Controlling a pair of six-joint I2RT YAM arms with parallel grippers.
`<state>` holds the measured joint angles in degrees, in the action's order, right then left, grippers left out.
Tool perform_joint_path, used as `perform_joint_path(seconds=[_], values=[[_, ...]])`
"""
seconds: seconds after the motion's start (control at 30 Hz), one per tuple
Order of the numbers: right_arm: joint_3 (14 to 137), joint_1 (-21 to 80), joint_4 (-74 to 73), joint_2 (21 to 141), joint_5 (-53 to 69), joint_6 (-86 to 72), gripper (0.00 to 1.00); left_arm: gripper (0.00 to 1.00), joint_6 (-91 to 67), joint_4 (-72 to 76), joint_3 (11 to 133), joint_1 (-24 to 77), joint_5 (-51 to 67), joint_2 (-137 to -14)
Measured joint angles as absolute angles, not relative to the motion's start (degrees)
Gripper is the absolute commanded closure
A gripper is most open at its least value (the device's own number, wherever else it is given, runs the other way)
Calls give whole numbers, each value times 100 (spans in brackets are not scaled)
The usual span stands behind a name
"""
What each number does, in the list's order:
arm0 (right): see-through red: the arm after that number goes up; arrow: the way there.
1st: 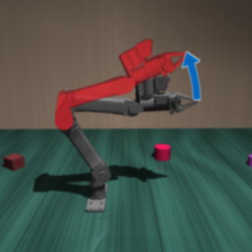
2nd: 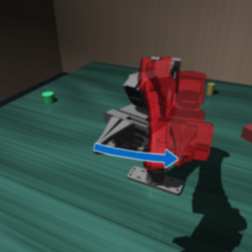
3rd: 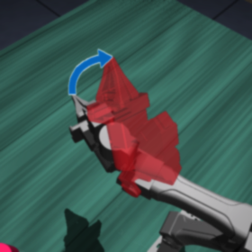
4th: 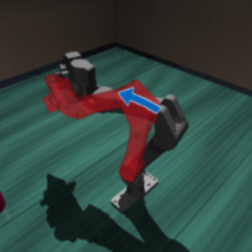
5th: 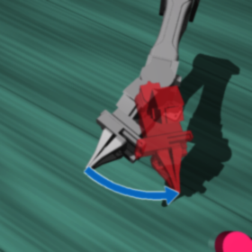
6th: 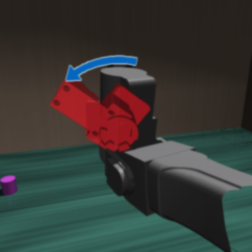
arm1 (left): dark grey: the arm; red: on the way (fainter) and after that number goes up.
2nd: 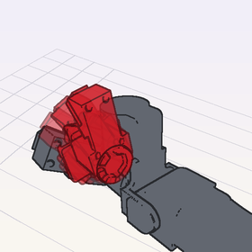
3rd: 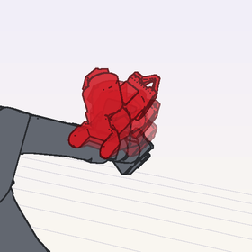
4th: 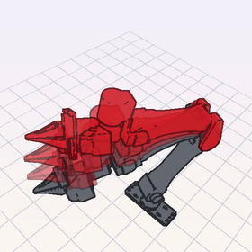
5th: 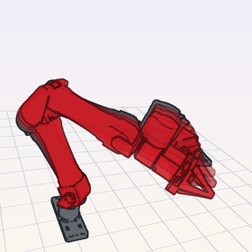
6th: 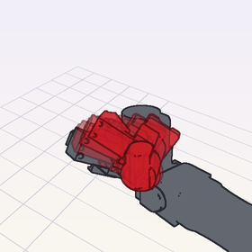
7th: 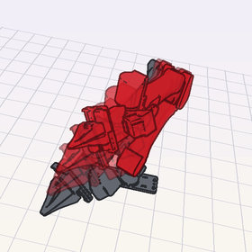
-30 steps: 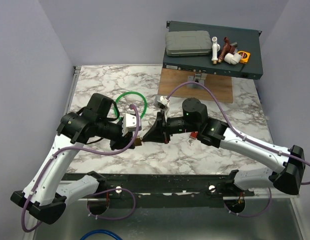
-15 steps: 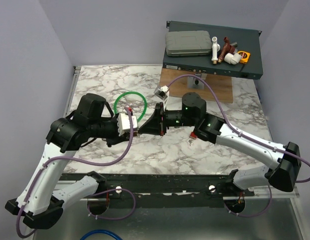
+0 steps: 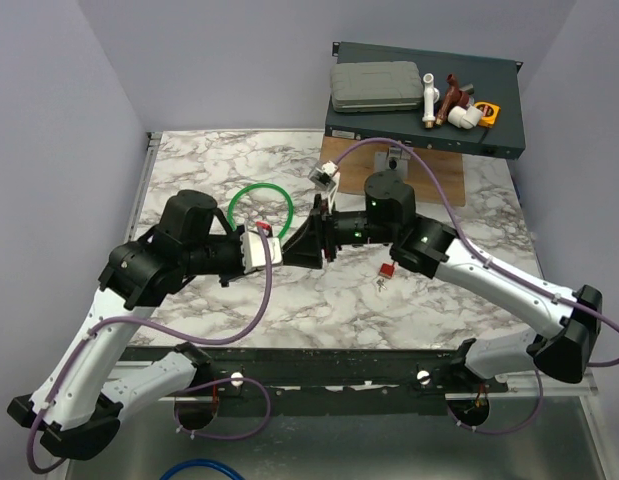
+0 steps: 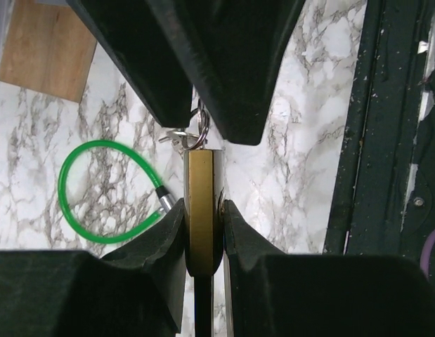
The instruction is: Unlock with the key
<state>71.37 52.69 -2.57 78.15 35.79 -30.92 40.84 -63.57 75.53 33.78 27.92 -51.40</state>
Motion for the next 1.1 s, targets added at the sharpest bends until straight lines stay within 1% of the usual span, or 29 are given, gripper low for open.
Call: perform_joint_path(seconds=[0.07,0.13,0.23,0.33,0.53,0.63,0.77,0.87,0.9,0.93,1.0,1.07,1.1], values=[[7223,5293,-552,7629,3417,-2578,39,100,3979,-6337,7620,3376,2921,-5290],[7196,5295,-729,7363,3336,-2119,38,100,3850,-6359,7734,3376,3138,-5437],[7098,5308,-701,6954,3363,-1584,39,100,3562,-6466,7913,3376,3594,-5621],[7063,5310,-561,6796,3485,-1251,41,100,3299,-6567,7966,3343,4038,-5662],[7024,5319,-427,7111,3750,-1044,42,100,3050,-6709,8073,3332,4617,-5730],[7022,5319,-384,7236,3920,-1046,43,100,3013,-6875,8086,3308,4709,-5791],[7022,5400,-276,7286,4066,-1044,49,100,3009,-6910,8086,3299,4797,-5839],[7019,5483,-231,7349,4187,-1066,49,100,3009,-6908,8086,3299,4838,-5859],[7004,5511,-213,7371,4219,-1070,52,100,3009,-6908,8086,3299,4842,-5865],[6976,5537,-200,7387,4257,-1076,57,100,3009,-6908,8086,3297,4842,-5876],[6888,5603,-174,7393,4289,-1087,70,100,3011,-6912,8088,3295,4845,-5920],[6790,5638,-84,7395,4276,-1066,80,100,3013,-6960,8088,3284,4886,-5979],[6755,5631,-56,7397,4270,-1074,87,100,3006,-6993,8088,3286,4906,-6005]])
